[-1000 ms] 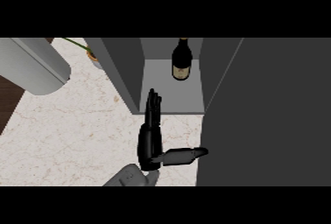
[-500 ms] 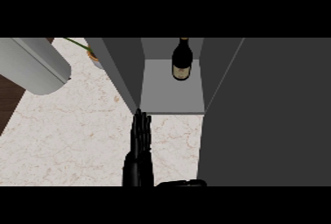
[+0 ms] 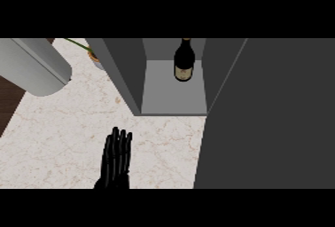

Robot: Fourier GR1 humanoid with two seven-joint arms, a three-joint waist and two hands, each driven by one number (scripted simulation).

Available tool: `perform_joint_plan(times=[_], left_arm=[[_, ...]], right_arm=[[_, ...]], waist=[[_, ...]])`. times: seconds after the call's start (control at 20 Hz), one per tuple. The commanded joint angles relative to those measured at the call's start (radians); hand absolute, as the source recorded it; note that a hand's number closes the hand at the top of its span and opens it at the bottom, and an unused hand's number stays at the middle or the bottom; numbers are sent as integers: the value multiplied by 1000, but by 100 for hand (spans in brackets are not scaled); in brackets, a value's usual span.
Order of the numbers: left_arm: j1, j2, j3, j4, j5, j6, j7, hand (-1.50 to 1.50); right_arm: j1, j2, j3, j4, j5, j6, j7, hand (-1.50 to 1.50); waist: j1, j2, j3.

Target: Pick up the wine, place it into the cabinet and close the cabinet

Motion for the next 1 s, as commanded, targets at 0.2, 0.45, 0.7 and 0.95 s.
perform_joint_plan(times=[0.2,0.45,0.7,0.95], left_arm=[[85,158,0,-178,-24,-60,53,-150],[208,230,90,-168,47,-198,-58,-150],[279,300,146,-267,62,-209,-65,-150],[320,392,324,-347,175,-277,-40,-150]], right_arm=[[93,-13,31,-145,-129,56,54,150],[91,17,106,-87,-188,63,85,150],[160,53,209,-158,-178,34,164,150],[214,39,338,-184,-156,103,140,150]], waist=[[-5,-1,0],[5,0,-1],[4,-3,-1],[2,-5,-1]])
